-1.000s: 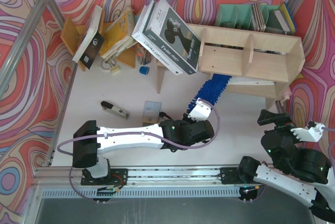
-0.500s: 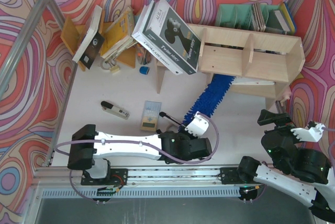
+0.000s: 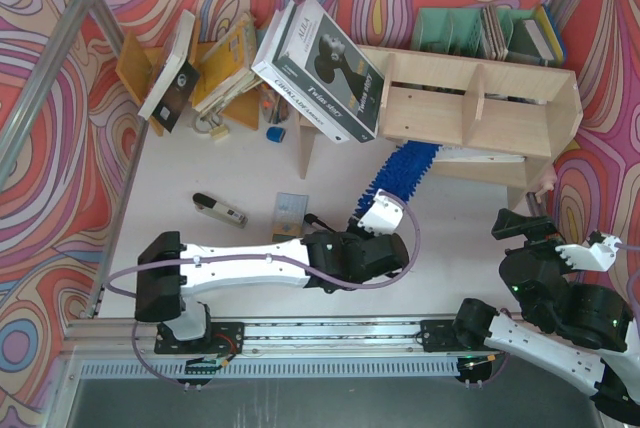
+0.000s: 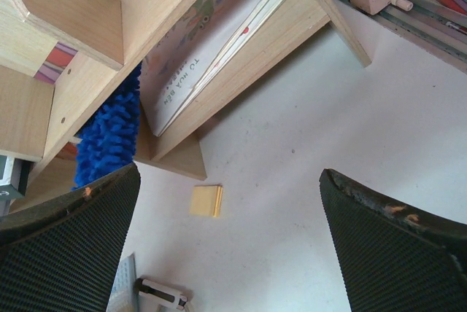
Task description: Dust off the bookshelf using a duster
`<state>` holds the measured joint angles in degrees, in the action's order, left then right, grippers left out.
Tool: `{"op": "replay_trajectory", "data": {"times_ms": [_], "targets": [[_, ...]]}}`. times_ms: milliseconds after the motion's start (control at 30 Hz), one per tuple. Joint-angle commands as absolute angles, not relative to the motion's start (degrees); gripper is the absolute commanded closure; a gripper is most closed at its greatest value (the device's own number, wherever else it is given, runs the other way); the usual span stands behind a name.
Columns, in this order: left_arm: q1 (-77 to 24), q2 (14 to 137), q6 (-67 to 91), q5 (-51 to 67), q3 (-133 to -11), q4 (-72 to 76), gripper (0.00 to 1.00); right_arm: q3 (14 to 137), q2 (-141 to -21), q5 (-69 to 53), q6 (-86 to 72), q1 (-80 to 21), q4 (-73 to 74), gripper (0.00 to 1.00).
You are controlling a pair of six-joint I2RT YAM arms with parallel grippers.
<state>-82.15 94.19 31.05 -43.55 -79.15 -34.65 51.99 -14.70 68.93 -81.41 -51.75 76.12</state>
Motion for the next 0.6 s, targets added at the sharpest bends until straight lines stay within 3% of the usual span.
{"op": "replay_trajectory", "data": {"times_ms": [0,133,567], "targets": [[-80.69,97.52,32.75,-41.61,-79.67,-35.08,1.00,51.42,-14.44,70.21,-81.39,-51.98,76.02,0.01],[-82.01,99.21,34.82,-37.74,-78.87,-38.09,1.00,51.48,-14.41,70.22,-81.34,-52.03,76.02,0.01],[-90.22,91.69,41.97,-47.71,-74.85,-48.05,1.00,51.39,-14.77,70.31,-81.28,-52.02,75.84,0.01]]}}
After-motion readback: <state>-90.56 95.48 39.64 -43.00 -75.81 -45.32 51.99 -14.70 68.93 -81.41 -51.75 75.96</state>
